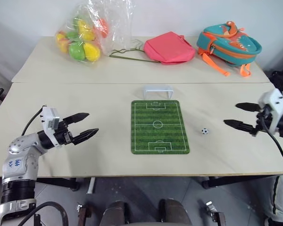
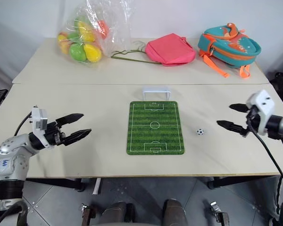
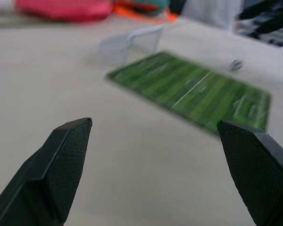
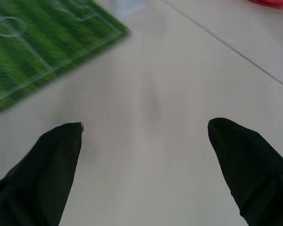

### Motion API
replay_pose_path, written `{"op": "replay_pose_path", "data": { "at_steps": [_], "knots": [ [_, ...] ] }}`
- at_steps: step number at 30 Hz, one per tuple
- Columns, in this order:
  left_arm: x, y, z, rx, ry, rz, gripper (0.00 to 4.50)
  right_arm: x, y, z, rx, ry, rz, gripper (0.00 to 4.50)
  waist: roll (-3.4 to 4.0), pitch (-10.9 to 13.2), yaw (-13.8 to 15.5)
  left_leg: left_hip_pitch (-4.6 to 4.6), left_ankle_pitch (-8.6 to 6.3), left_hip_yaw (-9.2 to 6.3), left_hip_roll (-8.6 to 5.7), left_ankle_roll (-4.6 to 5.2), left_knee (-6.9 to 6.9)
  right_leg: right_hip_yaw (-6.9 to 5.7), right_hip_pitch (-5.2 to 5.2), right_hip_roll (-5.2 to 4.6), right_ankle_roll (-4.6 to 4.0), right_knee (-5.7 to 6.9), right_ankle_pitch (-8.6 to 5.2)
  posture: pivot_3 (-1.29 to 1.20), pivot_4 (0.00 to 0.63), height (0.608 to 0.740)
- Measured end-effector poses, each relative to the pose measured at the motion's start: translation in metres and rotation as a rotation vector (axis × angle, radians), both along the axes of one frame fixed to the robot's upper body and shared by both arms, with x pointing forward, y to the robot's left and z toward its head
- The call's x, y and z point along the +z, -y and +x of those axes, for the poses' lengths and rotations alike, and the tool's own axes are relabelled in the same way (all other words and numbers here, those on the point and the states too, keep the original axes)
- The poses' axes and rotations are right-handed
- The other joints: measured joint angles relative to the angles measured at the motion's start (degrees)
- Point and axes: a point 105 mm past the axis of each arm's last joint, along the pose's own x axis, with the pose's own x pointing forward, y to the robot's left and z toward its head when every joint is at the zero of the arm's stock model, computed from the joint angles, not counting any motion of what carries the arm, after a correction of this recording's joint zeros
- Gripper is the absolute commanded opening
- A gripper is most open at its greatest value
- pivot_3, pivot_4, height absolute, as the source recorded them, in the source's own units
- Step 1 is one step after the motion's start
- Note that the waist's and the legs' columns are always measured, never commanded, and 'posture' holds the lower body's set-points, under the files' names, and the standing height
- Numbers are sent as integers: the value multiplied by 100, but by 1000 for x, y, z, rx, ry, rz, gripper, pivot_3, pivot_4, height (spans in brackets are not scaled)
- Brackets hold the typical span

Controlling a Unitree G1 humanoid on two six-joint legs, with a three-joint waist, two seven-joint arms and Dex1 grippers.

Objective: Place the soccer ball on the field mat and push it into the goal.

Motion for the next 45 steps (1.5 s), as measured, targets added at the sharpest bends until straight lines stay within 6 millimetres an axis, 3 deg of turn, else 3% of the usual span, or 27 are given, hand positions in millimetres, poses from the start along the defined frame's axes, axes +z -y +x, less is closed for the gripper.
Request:
{"op": "replay_pose_path", "data": {
  "at_steps": [9,17,20,24,25,29,36,40,43,45],
  "knots": [
    [-4,14,-10,-86,31,-54,4500,-31,-32,24,167,-129,-84,4448,-2,1,-26,-9,-3,-6,-12,6,9,-10,-2,-3,0,0,0,0,150,740],
    [-10,12,-20,-57,7,-76,4500,-54,-43,24,249,-208,-90,4448,-3,2,-23,-9,-3,-13,-3,6,13,-12,1,-6,0,2,0,0,150,740],
    [-10,11,-22,-46,12,-76,4500,-54,-41,26,247,-209,-100,3931,-3,2,-27,-9,-3,-15,0,6,14,-14,2,-5,0,3,0,0,150,740],
    [-8,11,-22,-43,19,-73,4500,-55,-40,26,249,-203,-107,2605,-3,2,-22,-9,-3,-16,2,5,14,-14,3,-6,0,3,0,0,150,740],
    [-8,11,-22,-43,19,-73,4500,-55,-40,26,249,-202,-109,2443,-3,2,-23,-9,-3,-16,1,5,14,-15,3,-6,0,3,0,0,150,740],
    [-7,12,-22,-46,22,-73,4500,-55,-39,25,251,-195,-116,974,-3,2,-25,-9,-3,-15,-1,5,14,-16,3,-5,0,2,0,0,150,740],
    [-9,12,-21,-73,35,-73,4500,-51,-47,17,278,-150,-97,846,-3,2,-18,-9,-3,-16,-6,5,14,-16,3,-5,0,2,0,0,150,740],
    [-14,17,-23,-140,36,-61,4500,-21,-80,12,352,-53,-72,846,-1,2,-33,-9,-4,-14,-4,2,14,-16,-2,3,0,6,0,0,150,740],
    [-20,17,-25,-173,41,-47,4500,0,-129,-3,478,5,-1,846,-1,2,-31,-8,-5,-16,-2,0,14,-17,-2,4,0,8,0,0,150,740],
    [-23,17,-26,-192,46,-40,4500,-1,-155,-13,548,-13,19,846,-2,2,-15,-10,-5,-17,-8,0,16,-17,-2,1,0,8,0,0,150,740]
  ]
}}
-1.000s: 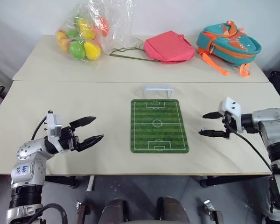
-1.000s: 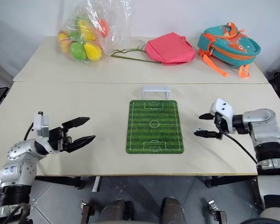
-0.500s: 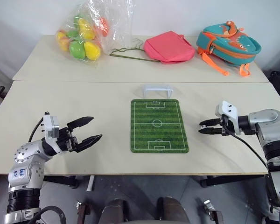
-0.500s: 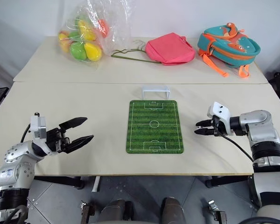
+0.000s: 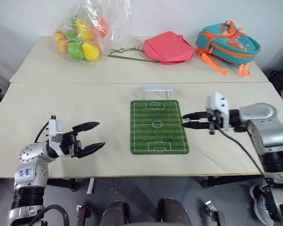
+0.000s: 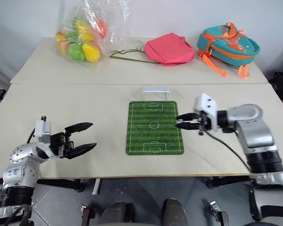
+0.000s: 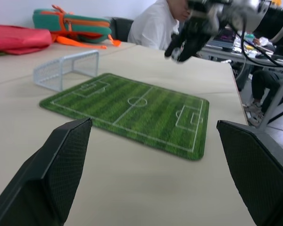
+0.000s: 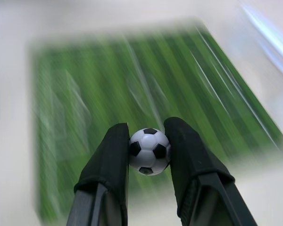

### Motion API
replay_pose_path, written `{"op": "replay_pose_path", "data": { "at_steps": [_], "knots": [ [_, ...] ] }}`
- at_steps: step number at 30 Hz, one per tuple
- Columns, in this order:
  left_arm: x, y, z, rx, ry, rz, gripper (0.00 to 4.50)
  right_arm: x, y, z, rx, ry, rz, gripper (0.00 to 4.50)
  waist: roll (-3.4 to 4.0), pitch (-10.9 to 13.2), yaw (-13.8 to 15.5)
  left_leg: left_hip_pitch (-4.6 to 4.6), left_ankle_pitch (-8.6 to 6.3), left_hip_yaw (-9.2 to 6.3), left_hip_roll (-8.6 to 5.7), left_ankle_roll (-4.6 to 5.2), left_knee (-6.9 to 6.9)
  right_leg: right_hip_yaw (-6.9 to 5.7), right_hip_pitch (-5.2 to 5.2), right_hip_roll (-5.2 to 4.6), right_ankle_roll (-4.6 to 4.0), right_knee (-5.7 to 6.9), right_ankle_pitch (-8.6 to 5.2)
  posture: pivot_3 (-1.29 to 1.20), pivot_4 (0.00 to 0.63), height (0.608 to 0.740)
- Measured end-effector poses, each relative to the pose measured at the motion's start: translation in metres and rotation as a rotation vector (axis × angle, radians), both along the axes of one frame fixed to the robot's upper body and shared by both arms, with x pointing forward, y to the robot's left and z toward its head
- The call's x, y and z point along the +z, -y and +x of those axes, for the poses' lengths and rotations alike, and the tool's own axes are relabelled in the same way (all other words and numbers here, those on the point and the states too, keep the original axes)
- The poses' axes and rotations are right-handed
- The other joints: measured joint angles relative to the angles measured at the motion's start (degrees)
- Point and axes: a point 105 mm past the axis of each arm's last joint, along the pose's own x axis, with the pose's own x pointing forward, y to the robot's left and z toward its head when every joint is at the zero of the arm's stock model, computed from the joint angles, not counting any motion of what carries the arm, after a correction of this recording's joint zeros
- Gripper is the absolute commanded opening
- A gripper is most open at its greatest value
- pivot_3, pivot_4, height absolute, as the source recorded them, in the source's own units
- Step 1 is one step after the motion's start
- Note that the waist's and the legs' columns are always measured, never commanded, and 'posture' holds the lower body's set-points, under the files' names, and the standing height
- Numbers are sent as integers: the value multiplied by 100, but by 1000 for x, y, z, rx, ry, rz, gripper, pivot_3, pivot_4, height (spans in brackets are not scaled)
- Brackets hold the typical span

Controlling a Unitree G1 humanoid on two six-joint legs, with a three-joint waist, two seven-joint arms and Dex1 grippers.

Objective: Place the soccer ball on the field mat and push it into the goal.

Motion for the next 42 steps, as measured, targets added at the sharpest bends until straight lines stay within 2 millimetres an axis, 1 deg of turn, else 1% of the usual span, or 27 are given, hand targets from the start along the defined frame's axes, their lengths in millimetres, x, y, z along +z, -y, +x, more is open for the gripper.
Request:
{"op": "replay_pose_path", "data": {
  "at_steps": [2,4,7,9,12,17,23,25,29,37,40,42],
  "knots": [
    [-3,-1,-2,-13,11,7,4500,-7,-18,-6,39,-23,-15,846,-1,1,27,-4,-1,-5,-2,2,2,-2,1,-7,0,0,0,0,150,740],
    [-5,-3,-3,-15,17,10,4500,-20,-34,-8,70,-46,-37,846,-7,-1,38,-4,-2,-6,-8,4,3,-5,2,-7,0,0,0,0,150,740],
    [-6,-3,-5,-23,33,17,4500,-37,-48,-12,111,-70,-80,846,-8,0,30,-6,-2,-6,-8,3,3,-6,0,-7,0,0,0,0,150,740],
    [-10,-4,-8,-17,21,19,4500,-44,-50,-14,135,-77,-108,846,-8,0,7,-6,-2,-6,-8,3,2,-8,0,-6,0,0,0,0,150,740],
    [-16,-5,-13,-9,1,21,4500,-53,-46,-11,134,-86,-132,846,-8,0,-7,-4,-2,-5,-6,3,2,-8,0,-4,0,1,0,0,150,740],
    [-18,-5,-17,3,0,25,4500,-64,-47,-5,143,-99,-144,846,-8,0,-15,-3,-2,-5,-3,3,2,-8,0,-3,0,1,0,0,150,740],
    [-19,-7,-18,28,-7,23,4500,-64,-50,3,143,-82,-138,846,-8,0,-16,-3,-2,-5,-3,3,2,-8,0,-4,0,1,0,0,150,740],
    [-19,-7,-18,29,-4,22,4500,-64,-51,4,150,-73,-138,1619,-8,0,-15,-2,-2,-5,-3,3,2,-8,0,-4,0,2,0,0,150,740],
    [-18,-7,-18,33,-3,22,4500,-66,-50,3,158,-77,-139,2662,-8,0,-10,-2,-2,-5,-4,3,2,-8,1,-5,0,2,0,0,150,740],
    [-12,-5,-13,32,19,20,4500,-62,-53,-2,179,-58,-138,2662,-8,0,-12,-2,-2,-5,-3,3,2,-8,0,-4,0,2,0,0,150,740],
    [-10,-5,-10,28,25,17,4500,-54,-54,-2,180,-34,-135,2662,-8,0,-11,-3,-2,-5,-4,3,2,-8,0,-4,0,2,0,0,150,740],
    [-8,-4,-9,19,32,17,4500,-45,-54,-3,174,-17,-125,2662,-8,0,-10,-3,-2,-5,-4,3,2,-8,0,-4,0,2,0,0,150,740]
  ]
}}
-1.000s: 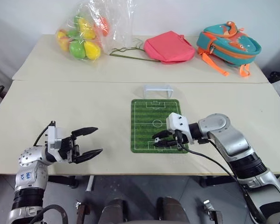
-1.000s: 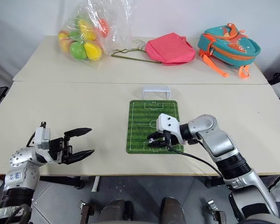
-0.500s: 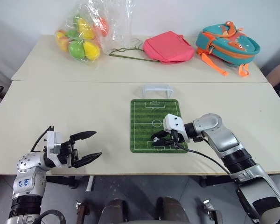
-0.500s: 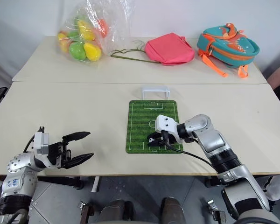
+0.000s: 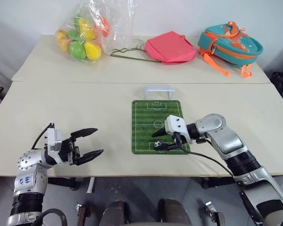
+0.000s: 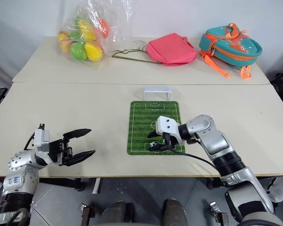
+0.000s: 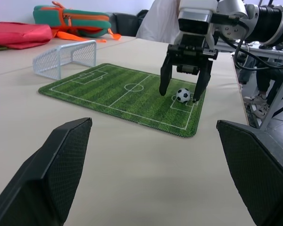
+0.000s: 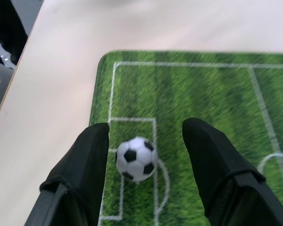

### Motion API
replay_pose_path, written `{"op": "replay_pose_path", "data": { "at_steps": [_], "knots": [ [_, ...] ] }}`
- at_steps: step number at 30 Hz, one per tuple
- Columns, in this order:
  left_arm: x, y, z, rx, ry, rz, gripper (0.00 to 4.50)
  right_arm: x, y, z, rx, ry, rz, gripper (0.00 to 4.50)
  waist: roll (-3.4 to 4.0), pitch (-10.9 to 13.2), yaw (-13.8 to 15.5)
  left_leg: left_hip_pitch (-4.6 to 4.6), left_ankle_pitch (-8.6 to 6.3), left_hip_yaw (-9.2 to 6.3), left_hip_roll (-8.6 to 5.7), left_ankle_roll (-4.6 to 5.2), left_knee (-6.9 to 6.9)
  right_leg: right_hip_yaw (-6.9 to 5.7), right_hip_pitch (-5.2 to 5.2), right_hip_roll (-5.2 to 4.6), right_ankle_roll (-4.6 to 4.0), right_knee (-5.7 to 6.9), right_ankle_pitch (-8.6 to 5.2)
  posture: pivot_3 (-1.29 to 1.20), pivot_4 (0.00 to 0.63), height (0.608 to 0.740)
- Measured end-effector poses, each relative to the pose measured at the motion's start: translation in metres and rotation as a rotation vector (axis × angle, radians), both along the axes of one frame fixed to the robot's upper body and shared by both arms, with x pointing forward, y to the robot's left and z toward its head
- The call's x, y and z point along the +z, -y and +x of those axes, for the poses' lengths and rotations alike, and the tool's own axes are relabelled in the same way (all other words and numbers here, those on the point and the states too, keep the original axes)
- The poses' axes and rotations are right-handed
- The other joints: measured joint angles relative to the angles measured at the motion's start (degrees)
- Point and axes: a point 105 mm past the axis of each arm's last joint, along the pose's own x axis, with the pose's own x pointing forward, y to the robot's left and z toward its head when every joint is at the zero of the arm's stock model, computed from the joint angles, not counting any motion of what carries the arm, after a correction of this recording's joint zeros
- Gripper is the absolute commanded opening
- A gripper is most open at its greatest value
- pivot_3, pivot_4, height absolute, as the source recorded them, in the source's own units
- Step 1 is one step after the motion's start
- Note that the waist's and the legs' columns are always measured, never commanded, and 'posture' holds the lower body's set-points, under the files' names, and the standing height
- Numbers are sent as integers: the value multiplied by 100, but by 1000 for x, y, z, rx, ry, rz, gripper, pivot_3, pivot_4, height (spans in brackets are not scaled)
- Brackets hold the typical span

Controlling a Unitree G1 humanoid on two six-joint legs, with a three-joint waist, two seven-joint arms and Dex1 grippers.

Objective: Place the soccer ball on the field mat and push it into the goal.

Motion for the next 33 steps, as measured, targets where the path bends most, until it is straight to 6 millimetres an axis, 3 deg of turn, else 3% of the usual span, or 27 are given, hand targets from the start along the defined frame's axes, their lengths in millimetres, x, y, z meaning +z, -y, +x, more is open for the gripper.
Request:
{"op": "replay_pose_path", "data": {
  "at_steps": [2,4,6,11,19,26,31,33],
  "knots": [
    [1,1,0,-9,4,1,4500,13,1,-2,-8,20,14,2662,0,0,3,0,0,-1,0,0,0,0,0,0,0,0,0,0,150,740],
    [0,1,-1,-20,3,3,4500,24,1,-8,-8,34,23,2277,0,0,9,-1,0,-2,0,0,0,-1,0,0,0,-1,0,0,150,740],
    [0,1,-1,-27,2,4,4500,28,2,-17,-2,35,36,1744,0,0,19,-1,0,-5,0,0,0,-3,1,-1,0,-1,0,0,150,740],
    [-1,1,-3,-50,-9,6,4500,14,-1,-41,10,-39,46,25,-2,-1,16,-1,0,-2,-3,0,0,-2,2,-1,0,-1,0,0,150,740],
    [-5,1,-4,-60,-27,5,4500,-14,1,-43,-41,-98,25,25,-3,-1,6,1,0,1,-2,0,-1,-1,2,0,0,-2,0,0,150,740],
    [-5,0,-4,-60,-37,9,4500,-29,-2,-18,-115,-99,49,25,-3,-1,3,1,0,0,-2,0,0,-1,1,0,0,-2,0,0,150,740],
    [-3,-2,-4,-57,-35,20,4500,-6,7,26,-224,27,69,25,-3,-1,-11,1,0,1,-1,0,0,-1,0,0,0,0,0,0,150,740],
    [-2,-1,-3,-58,-31,21,4500,11,15,48,-295,104,95,25,-1,0,-15,0,0,1,-1,0,-1,-1,-2,0,0,-1,0,0,150,740]
  ]
}}
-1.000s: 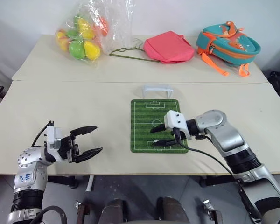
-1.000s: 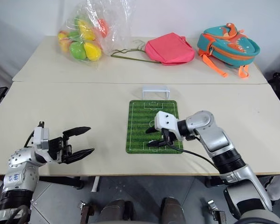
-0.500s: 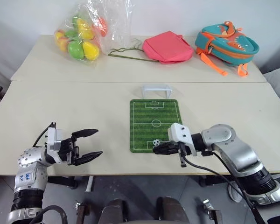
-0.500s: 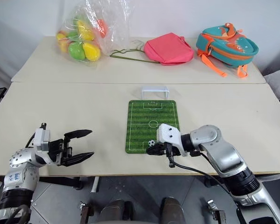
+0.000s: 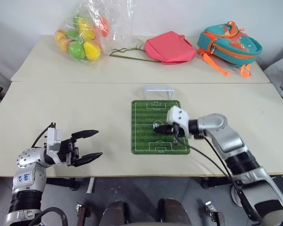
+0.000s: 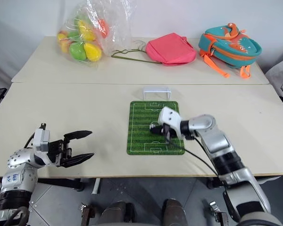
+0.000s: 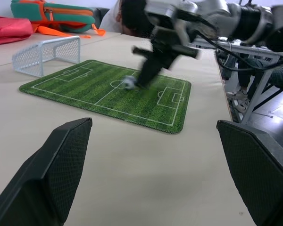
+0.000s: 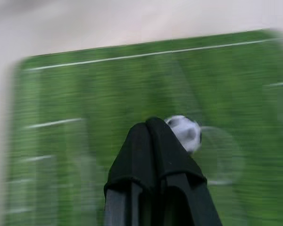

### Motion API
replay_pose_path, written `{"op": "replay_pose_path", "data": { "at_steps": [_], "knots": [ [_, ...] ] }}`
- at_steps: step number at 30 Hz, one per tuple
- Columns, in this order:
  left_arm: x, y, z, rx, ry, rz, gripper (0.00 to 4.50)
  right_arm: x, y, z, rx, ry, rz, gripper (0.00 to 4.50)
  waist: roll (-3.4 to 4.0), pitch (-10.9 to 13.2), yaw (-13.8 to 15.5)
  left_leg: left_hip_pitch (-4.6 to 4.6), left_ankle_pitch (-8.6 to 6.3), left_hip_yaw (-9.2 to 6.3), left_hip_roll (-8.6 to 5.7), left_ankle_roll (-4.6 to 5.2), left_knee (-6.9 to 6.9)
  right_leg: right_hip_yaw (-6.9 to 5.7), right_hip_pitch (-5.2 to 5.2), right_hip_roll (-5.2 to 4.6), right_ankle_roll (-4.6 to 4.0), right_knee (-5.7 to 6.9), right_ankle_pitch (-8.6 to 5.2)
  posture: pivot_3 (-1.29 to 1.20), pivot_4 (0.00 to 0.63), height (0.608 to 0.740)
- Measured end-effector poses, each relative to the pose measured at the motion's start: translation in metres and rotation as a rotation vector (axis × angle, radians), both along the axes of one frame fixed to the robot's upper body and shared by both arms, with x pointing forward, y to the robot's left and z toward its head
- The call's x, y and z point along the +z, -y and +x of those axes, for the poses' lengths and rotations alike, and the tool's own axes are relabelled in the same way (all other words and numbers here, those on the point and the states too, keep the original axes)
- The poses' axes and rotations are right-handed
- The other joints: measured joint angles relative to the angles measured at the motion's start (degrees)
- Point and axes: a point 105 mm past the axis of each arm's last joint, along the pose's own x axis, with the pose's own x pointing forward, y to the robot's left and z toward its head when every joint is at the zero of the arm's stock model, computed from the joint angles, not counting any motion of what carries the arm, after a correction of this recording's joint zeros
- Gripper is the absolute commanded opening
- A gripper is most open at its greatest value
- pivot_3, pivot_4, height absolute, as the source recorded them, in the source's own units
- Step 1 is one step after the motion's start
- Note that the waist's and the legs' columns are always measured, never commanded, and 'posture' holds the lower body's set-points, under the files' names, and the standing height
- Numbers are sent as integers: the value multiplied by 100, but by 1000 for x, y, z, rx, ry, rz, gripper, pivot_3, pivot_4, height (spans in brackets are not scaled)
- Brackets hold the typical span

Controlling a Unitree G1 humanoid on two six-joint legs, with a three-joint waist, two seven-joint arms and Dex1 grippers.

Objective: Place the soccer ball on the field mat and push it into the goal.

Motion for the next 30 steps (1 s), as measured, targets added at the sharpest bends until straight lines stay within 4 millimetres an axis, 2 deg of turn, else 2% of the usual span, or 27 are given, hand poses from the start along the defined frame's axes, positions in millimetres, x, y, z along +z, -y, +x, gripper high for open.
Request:
{"op": "replay_pose_path", "data": {
  "at_steps": [3,7,9,12,15,19,24,26,27,30],
  "knots": [
    [5,1,4,2,20,1,4500,32,11,25,-93,113,38,25,0,0,5,0,0,-2,0,0,0,-1,1,0,0,2,0,0,150,740],
    [11,2,11,20,48,7,4500,65,29,37,-170,215,76,25,0,0,8,-1,0,-5,0,0,-3,-4,1,-1,0,3,0,0,150,740],
    [11,3,14,34,50,2,4500,66,38,36,-201,219,87,25,0,0,5,-1,0,-5,0,0,-6,-5,1,0,0,3,0,0,150,740],
    [11,3,17,58,44,-11,4500,54,46,30,-227,165,107,25,0,0,5,-1,0,-4,0,0,-5,-5,1,0,0,3,0,0,150,740],
    [11,2,23,99,22,-38,4500,42,54,19,-228,97,126,581,0,0,9,-1,0,-2,0,0,-3,-3,1,-1,0,2,0,0,150,740],
    [11,-7,33,202,-16,-78,4500,28,85,-2,-234,17,146,1930,-2,1,39,-3,-1,-6,-2,2,-3,-4,4,-4,0,0,0,0,150,740],
    [16,-22,43,342,-45,-129,4500,31,123,-19,-237,-9,241,3674,-3,2,24,1,-1,-2,-1,2,-3,-3,5,-1,0,-2,0,0,150,740],
    [16,-28,48,401,-69,-141,4500,25,141,-27,-244,-21,232,4319,-4,2,25,3,-1,-2,-1,2,-3,-3,8,-1,0,-3,0,0,150,740],
    [15,-32,49,429,-78,-138,4500,18,152,-31,-257,-44,225,4476,-5,3,24,2,-1,0,-2,2,-3,-3,8,-1,0,-3,0,0,150,740],
    [14,-35,48,439,-87,-123,4500,2,163,-40,-248,-99,225,4476,-5,3,12,5,-1,6,0,2,-3,0,8,0,0,-4,0,0,150,740]
  ]
}}
